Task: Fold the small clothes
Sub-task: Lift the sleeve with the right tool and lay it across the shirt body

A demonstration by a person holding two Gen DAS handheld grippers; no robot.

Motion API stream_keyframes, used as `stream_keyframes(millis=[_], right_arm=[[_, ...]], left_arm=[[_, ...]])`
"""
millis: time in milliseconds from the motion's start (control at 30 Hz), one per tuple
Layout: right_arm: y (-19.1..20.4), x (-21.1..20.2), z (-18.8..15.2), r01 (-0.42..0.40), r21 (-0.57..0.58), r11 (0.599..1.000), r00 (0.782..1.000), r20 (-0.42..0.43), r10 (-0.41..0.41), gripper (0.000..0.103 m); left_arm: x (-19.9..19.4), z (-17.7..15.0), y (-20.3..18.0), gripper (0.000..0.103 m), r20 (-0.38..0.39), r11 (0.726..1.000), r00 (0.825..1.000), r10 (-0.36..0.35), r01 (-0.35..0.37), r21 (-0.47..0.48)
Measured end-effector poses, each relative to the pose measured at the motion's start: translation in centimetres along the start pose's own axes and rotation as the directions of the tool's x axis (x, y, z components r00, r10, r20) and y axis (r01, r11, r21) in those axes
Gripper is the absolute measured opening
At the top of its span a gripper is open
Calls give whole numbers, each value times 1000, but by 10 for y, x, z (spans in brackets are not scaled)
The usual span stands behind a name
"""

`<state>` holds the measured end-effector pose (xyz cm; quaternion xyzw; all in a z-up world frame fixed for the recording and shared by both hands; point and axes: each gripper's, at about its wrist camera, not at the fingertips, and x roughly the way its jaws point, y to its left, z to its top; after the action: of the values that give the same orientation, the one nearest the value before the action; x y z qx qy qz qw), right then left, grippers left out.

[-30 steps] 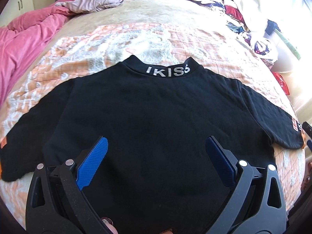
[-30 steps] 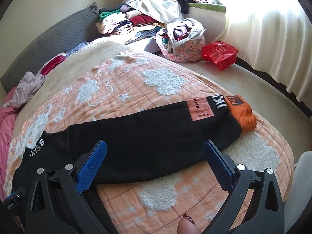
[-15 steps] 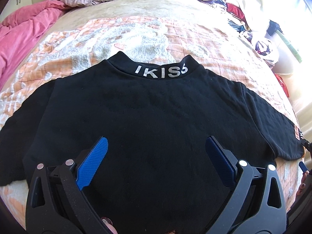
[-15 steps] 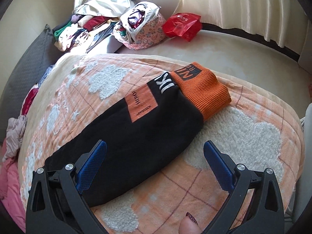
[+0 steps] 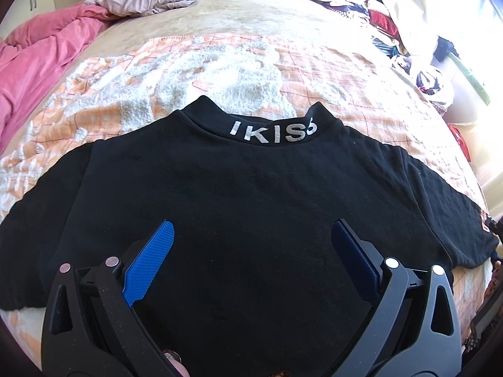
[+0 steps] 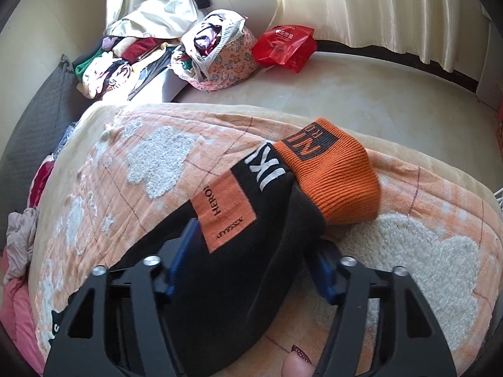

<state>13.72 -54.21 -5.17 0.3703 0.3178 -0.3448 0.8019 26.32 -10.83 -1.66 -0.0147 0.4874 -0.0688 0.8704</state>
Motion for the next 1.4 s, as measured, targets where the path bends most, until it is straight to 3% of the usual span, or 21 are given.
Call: stream_keyframes(millis=[100, 300, 600, 767, 967, 1133, 1300, 1400], right_arm=[[3, -9, 3, -113, -4, 994, 993, 33, 113, 16], [42, -45, -3, -314, -146, 938, 941, 83, 328, 11], [118, -104, -48, -504, -391, 770, 835, 6, 550, 9], [145, -122, -76, -555, -485, 676, 793, -61, 606, 9], [172, -131, -116, -582, -571, 579, 766, -146, 625, 9], [188, -137, -147, -596, -639, 487, 745, -212, 633, 10], [198, -135, -168, -627, -665, 404, 723, -306, 619, 20], [198, -137, -171, -675, -641, 365, 683, -356, 638, 35]], left_arm=[[-3, -1, 4, 94, 5, 1000, 1000, -8, 8, -14], [-19, -4, 12, 94, 26, 999, 999, -32, 32, -34], [-43, -4, 38, 94, 60, 986, 990, -125, 131, -99], [-51, -5, 50, 94, 62, 973, 981, -182, 189, -133], [-55, -10, 59, 94, 70, 948, 960, -272, 280, -151], [-50, -13, 65, 94, 50, 898, 920, -388, 390, -201], [-39, -16, 68, 94, 31, 848, 882, -470, 461, -260], [-30, -20, 66, 94, 5, 833, 868, -496, 477, -280]])
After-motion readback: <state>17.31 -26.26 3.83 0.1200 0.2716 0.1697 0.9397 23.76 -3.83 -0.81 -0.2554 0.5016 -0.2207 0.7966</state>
